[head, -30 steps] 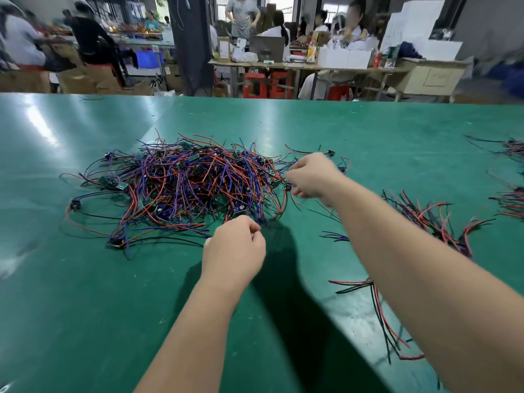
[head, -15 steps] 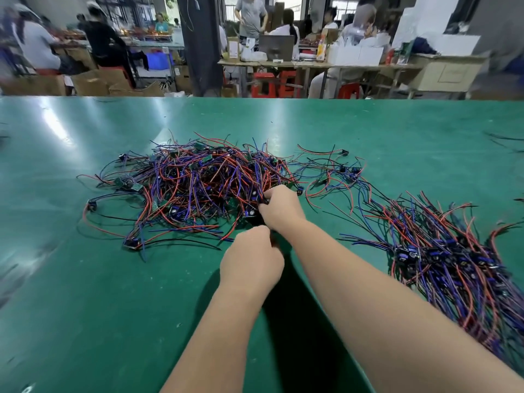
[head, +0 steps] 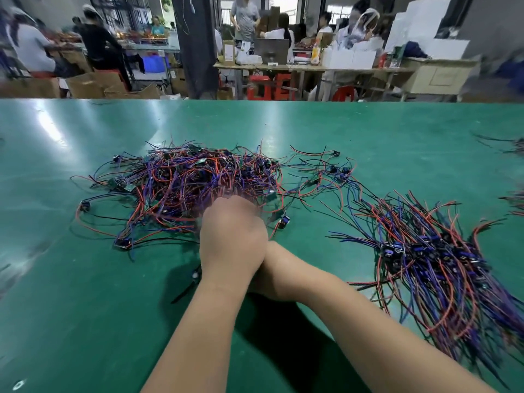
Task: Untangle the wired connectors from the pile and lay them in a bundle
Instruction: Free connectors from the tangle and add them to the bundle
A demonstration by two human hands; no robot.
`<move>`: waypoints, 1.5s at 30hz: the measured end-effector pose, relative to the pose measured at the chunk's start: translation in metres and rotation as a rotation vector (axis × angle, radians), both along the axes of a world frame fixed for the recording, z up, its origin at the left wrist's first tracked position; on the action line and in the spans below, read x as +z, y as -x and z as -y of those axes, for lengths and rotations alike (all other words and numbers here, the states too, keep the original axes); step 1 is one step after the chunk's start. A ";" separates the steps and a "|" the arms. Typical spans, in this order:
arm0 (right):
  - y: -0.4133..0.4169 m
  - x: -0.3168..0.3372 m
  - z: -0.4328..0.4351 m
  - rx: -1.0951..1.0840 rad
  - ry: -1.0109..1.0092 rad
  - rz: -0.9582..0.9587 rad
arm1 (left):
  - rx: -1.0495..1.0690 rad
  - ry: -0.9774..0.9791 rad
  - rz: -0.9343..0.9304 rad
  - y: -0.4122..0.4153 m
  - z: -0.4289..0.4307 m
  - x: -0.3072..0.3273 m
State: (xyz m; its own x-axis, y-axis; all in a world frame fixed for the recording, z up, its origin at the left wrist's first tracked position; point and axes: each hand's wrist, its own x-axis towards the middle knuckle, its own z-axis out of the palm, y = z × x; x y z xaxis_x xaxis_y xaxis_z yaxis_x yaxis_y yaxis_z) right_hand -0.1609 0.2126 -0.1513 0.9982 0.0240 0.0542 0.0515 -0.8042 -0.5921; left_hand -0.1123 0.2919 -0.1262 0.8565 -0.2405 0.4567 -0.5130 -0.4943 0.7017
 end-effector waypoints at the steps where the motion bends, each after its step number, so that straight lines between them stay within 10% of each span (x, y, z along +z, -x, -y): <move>1: 0.007 0.003 -0.001 0.030 -0.047 0.008 | 0.009 -0.010 0.009 -0.001 0.000 -0.001; 7: 0.039 0.034 0.019 -0.140 -0.150 0.129 | 0.162 -0.259 -0.085 -0.011 -0.008 -0.004; 13: 0.066 0.080 0.043 -0.264 -0.910 0.485 | 0.009 0.008 -0.089 -0.006 -0.005 0.003; 19: 0.095 0.103 0.020 0.081 -0.861 0.504 | -0.613 0.187 -1.124 0.010 0.000 0.015; 25: 0.098 0.072 -0.007 0.257 -0.484 0.109 | -0.725 0.387 -1.084 0.023 0.013 0.008; 31: 0.098 0.064 0.017 0.294 -0.665 -0.190 | -0.653 0.440 -0.890 0.025 0.017 0.006; 37: 0.096 0.066 0.067 -0.384 -1.070 0.322 | -0.897 0.419 -0.729 0.031 0.014 0.009; 45: 0.095 0.042 0.076 -0.391 -1.166 0.057 | -1.106 0.335 -0.710 0.042 0.016 0.006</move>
